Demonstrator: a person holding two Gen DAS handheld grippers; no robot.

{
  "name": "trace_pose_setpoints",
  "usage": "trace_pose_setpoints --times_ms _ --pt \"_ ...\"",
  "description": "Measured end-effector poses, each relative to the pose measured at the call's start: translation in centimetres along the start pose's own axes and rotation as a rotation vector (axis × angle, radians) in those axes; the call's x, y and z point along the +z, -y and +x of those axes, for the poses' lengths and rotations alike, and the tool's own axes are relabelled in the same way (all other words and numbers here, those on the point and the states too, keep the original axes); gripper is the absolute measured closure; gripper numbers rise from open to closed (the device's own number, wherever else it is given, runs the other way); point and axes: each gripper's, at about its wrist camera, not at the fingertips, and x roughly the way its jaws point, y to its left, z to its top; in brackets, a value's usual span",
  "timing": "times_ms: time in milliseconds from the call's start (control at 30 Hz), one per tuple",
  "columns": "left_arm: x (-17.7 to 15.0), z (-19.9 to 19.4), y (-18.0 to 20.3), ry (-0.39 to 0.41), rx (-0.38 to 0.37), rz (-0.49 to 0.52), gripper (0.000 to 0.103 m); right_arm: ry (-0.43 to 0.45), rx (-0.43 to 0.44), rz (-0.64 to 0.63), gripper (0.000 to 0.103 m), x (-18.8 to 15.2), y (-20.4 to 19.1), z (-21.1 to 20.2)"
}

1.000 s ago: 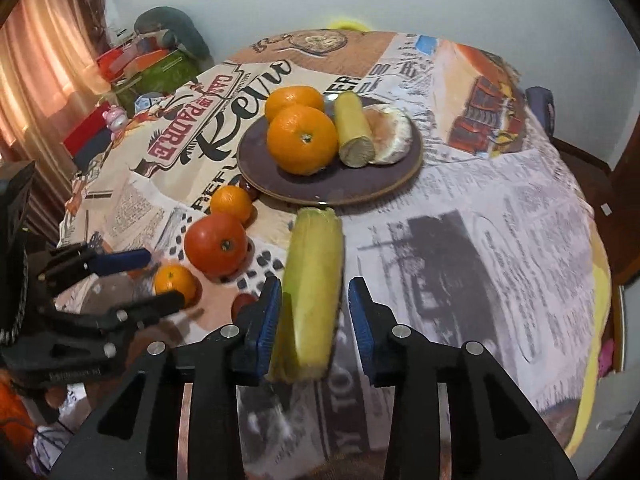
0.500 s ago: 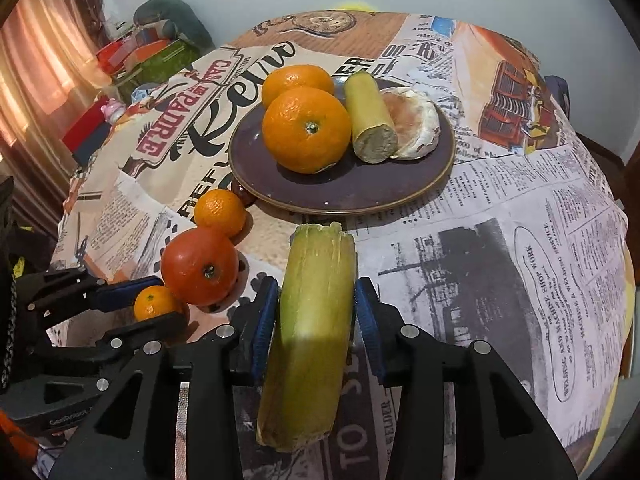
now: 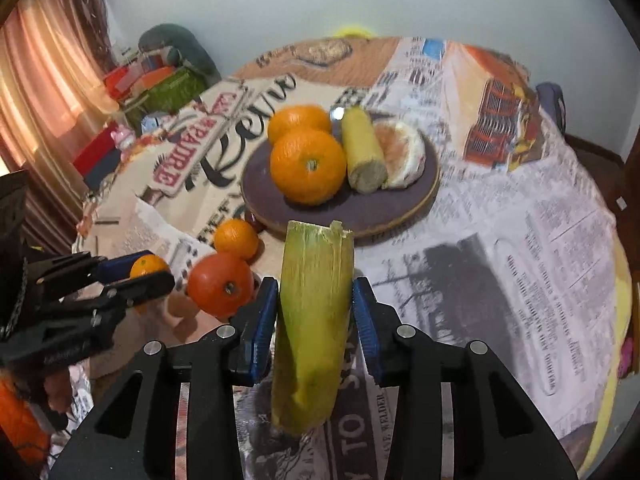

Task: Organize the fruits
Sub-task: 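Lift the banana toward the plate with the right tool while the left tool grasps a tangerine, then carry the tangerine onto the plate with the left tool while the right tool sets the banana there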

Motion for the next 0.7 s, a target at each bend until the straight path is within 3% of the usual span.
trace_pose_setpoints --times_ms 367,700 --pt "4.2 -3.0 -0.3 0.128 -0.001 -0.024 0.069 0.152 -0.046 -0.026 0.069 3.1 -0.4 -4.0" --pt "7.2 -2.9 0.9 0.177 -0.002 0.01 0.069 0.203 -0.068 -0.026 0.069 4.7 0.2 -4.7"
